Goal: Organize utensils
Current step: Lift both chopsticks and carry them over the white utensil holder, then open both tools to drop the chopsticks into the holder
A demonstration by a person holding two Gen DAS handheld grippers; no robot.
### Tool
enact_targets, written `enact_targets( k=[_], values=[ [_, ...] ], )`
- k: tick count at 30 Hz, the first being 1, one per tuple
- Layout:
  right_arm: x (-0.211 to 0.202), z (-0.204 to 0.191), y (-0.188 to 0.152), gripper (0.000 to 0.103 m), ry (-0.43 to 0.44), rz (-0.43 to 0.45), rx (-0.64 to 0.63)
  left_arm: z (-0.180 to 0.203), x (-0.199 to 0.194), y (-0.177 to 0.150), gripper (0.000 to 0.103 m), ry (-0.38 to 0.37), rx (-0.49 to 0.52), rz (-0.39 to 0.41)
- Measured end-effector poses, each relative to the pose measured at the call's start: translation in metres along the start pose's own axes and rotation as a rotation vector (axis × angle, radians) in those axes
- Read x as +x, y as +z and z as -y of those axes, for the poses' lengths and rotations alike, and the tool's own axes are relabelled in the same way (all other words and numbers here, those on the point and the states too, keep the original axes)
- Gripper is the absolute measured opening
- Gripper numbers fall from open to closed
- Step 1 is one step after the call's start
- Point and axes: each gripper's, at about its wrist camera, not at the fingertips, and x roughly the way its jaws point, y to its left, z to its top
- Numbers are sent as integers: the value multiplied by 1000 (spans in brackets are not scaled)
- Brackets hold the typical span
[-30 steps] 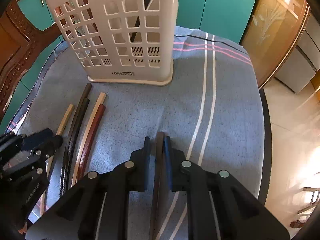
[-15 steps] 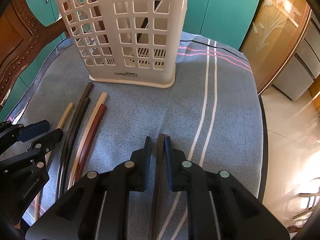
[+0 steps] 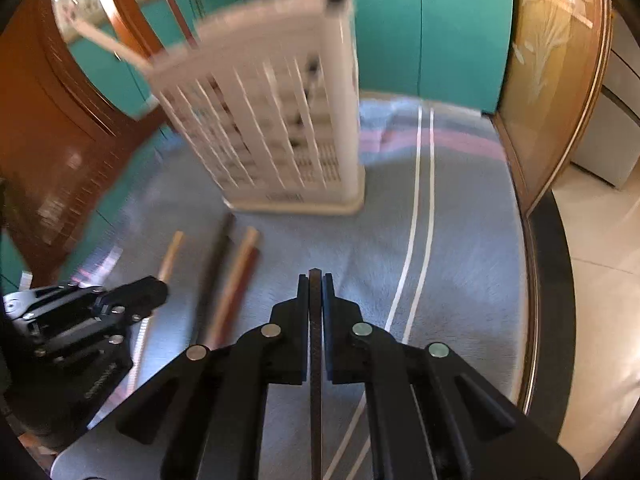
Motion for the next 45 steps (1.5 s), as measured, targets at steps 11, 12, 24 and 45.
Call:
enact_targets(
  k=[11, 12, 24, 45],
  values=[
    [-149, -4, 22, 7, 102, 259, -15, -8, -141, 34, 7, -128, -12, 301],
    [-160, -5, 28, 7, 114, 286, -12, -9, -151, 39, 7, -134, -10, 325],
    [-244, 4, 138, 7, 101, 709, 111, -23, -216, 162, 7, -75, -48, 627],
    [-175, 14, 97, 23, -50, 632, 101, -22, -141, 121, 21, -16, -56, 574]
  ],
)
